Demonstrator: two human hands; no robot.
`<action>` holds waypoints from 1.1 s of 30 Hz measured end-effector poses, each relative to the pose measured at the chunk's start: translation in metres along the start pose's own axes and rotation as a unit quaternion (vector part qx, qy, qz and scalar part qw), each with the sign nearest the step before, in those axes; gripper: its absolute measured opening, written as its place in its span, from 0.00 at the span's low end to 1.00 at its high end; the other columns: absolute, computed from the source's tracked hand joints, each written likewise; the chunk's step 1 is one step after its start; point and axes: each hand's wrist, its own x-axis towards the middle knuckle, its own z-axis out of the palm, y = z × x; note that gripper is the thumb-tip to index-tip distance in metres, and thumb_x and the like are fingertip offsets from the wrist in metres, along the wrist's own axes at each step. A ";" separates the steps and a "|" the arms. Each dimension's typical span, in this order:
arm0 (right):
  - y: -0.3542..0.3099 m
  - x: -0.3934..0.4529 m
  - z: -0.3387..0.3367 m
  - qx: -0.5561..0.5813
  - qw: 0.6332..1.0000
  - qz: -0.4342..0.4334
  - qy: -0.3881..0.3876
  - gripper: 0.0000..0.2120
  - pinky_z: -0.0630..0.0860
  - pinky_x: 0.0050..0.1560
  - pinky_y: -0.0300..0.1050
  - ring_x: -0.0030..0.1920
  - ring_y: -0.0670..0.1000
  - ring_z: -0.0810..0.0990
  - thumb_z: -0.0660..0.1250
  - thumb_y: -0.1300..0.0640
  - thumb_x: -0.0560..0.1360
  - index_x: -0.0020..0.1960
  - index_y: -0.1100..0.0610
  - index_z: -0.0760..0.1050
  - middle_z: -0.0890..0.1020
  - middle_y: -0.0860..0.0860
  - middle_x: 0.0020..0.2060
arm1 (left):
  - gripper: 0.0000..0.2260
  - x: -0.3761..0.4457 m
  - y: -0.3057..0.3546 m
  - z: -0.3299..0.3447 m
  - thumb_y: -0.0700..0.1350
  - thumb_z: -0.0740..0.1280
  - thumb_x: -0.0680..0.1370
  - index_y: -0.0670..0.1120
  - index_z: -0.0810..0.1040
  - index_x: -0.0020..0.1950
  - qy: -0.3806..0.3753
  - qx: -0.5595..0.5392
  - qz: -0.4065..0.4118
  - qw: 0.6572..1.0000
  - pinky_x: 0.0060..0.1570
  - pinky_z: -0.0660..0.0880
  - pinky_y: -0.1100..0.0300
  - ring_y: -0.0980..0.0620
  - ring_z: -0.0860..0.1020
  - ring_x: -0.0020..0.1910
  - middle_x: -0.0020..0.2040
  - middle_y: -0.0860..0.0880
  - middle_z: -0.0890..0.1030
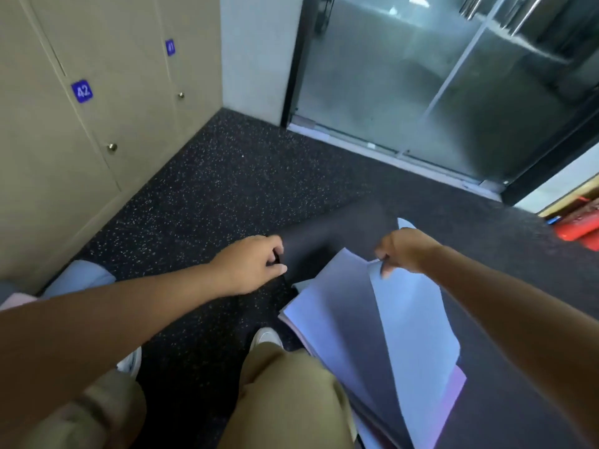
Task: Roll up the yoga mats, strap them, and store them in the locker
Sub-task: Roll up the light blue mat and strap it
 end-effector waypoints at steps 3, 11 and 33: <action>0.025 -0.058 -0.034 0.018 0.999 0.016 0.033 0.16 0.66 0.41 0.36 0.53 0.52 0.78 0.77 0.49 0.72 0.56 0.52 0.80 0.78 0.45 0.44 | 0.14 -0.008 0.060 -0.019 0.56 0.70 0.80 0.52 0.76 0.63 0.027 -0.024 0.038 0.999 0.57 0.77 0.50 0.53 0.78 0.52 0.55 0.55 0.79; 0.027 -0.211 -0.115 0.046 0.975 0.004 0.218 0.15 0.58 0.30 0.39 0.41 0.54 0.71 0.76 0.46 0.73 0.43 0.50 0.70 0.71 0.45 0.32 | 0.22 -0.038 0.201 -0.061 0.55 0.72 0.79 0.50 0.74 0.70 0.091 -0.079 0.137 0.983 0.57 0.76 0.55 0.54 0.77 0.51 0.60 0.54 0.78; -0.066 -0.290 -0.137 0.301 0.900 -0.074 0.305 0.08 0.73 0.39 0.37 0.38 0.48 0.78 0.79 0.54 0.72 0.42 0.50 0.80 0.82 0.47 0.37 | 0.04 -0.200 0.125 -0.265 0.34 0.71 0.79 0.41 0.79 0.47 0.316 -0.188 0.126 0.921 0.41 0.80 0.59 0.49 0.78 0.40 0.42 0.42 0.79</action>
